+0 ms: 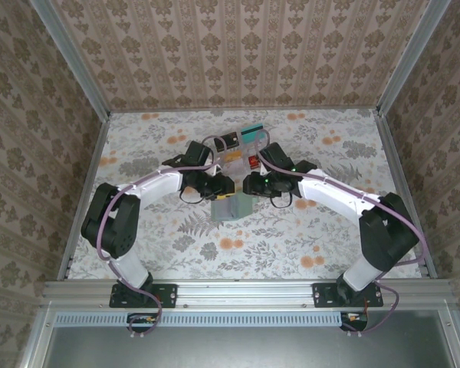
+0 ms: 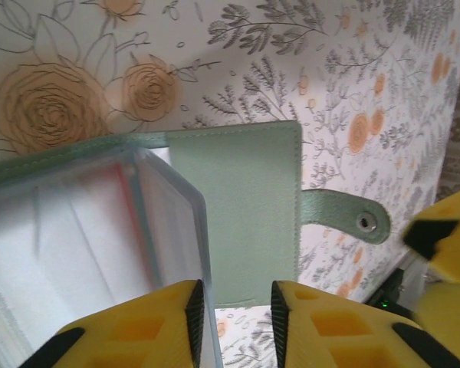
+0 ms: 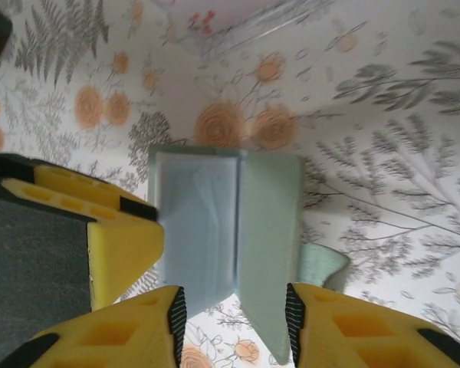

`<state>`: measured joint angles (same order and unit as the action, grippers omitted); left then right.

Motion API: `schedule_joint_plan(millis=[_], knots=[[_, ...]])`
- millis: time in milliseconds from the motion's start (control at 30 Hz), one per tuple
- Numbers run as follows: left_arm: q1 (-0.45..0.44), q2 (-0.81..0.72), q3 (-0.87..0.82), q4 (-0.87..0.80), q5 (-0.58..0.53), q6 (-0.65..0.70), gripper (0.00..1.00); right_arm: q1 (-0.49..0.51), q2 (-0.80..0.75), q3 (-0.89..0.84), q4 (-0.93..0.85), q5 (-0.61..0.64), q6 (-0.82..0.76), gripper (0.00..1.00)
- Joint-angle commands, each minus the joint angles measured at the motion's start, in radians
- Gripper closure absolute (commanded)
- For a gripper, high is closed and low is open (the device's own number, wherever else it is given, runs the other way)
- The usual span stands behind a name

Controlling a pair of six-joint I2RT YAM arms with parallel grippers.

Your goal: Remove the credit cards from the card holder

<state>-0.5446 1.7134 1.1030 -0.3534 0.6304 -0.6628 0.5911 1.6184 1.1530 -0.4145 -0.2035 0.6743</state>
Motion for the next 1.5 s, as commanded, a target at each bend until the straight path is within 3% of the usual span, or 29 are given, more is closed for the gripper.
schedule_joint_plan(millis=[0,300,567,967,1300,1467], knots=[[-0.005,0.007,-0.006,0.058,0.061,-0.041,0.71,0.002,0.037,-0.005,0.075,-0.095,0.060,0.62],[-0.005,0.050,-0.017,0.094,0.072,-0.075,0.74,-0.004,0.095,0.004,0.041,-0.082,0.093,0.71],[0.035,-0.001,-0.053,-0.020,-0.089,-0.059,0.68,0.003,0.127,0.030,0.025,-0.118,0.078,0.71],[0.055,-0.021,-0.123,-0.022,-0.121,-0.091,0.63,0.006,0.273,0.113,-0.152,0.003,0.049,0.68],[0.058,0.006,-0.104,-0.032,-0.076,-0.072,0.63,0.006,0.316,0.126,-0.158,0.009,0.039,0.67],[0.057,0.007,-0.095,-0.026,-0.067,-0.072,0.67,0.008,0.327,0.126,-0.161,0.008,0.038,0.67]])
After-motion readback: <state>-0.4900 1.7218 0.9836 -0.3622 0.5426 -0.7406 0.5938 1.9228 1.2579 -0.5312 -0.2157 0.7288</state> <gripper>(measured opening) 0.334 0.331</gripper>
